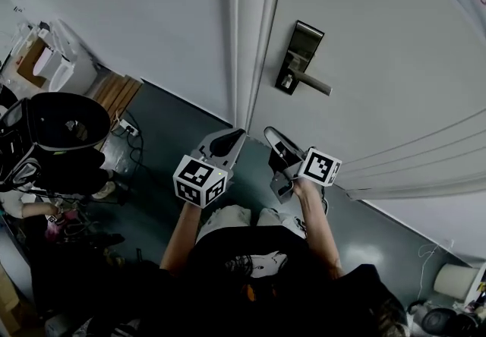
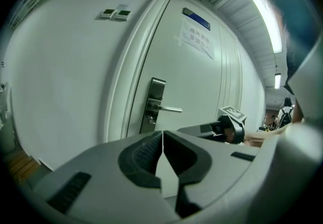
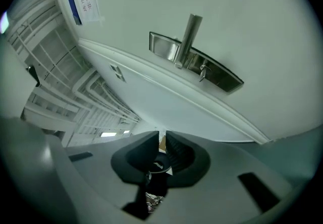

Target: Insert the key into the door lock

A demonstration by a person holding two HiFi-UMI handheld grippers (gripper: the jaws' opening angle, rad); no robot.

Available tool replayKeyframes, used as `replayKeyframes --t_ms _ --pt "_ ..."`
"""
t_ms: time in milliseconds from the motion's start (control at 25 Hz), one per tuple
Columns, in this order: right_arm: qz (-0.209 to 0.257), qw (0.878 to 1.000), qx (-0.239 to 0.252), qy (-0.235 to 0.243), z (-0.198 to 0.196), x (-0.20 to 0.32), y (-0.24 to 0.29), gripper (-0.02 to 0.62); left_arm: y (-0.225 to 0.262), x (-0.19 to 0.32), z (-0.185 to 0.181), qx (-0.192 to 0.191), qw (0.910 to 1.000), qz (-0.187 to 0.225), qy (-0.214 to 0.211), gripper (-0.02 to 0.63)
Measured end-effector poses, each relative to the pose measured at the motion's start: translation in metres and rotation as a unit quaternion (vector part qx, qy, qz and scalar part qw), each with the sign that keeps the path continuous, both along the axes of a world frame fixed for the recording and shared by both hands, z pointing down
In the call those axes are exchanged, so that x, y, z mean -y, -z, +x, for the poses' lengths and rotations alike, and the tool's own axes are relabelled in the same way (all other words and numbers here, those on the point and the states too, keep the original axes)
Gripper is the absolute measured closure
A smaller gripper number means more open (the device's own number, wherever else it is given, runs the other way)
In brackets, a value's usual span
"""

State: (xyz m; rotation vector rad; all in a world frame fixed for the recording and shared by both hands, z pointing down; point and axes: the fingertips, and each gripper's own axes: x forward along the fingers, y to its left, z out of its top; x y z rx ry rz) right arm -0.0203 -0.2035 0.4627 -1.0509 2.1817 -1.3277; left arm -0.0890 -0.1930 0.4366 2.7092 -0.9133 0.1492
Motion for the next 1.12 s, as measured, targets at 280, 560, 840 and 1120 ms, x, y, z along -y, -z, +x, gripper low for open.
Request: replayKeyframes --t_ms 280,560,840,1120 --pt "-0.008 0.999 -0.026 0.036 0.006 -0.026 -0.003 0.569 0.001 -0.016 0.007 0.0 0.9995 -0.007 0.03 0.594" --pt "-0.001 0.996 -0.051 0.067 0.05 -0.065 0.003 0.571 0.004 -0.051 0.05 -0.004 0.9978 -0.017 0.064 0.594" --pt "0.008 0.994 -0.051 0.101 0.094 -0.116 0.008 0.578 0.007 -0.103 0.096 0.01 0.9956 -0.019 0.091 0.594" --pt "0.028 0.987 -0.051 0.148 0.104 -0.16 0.009 0.578 0.005 -0.158 0.117 0.015 0.9918 -0.025 0.125 0.594"
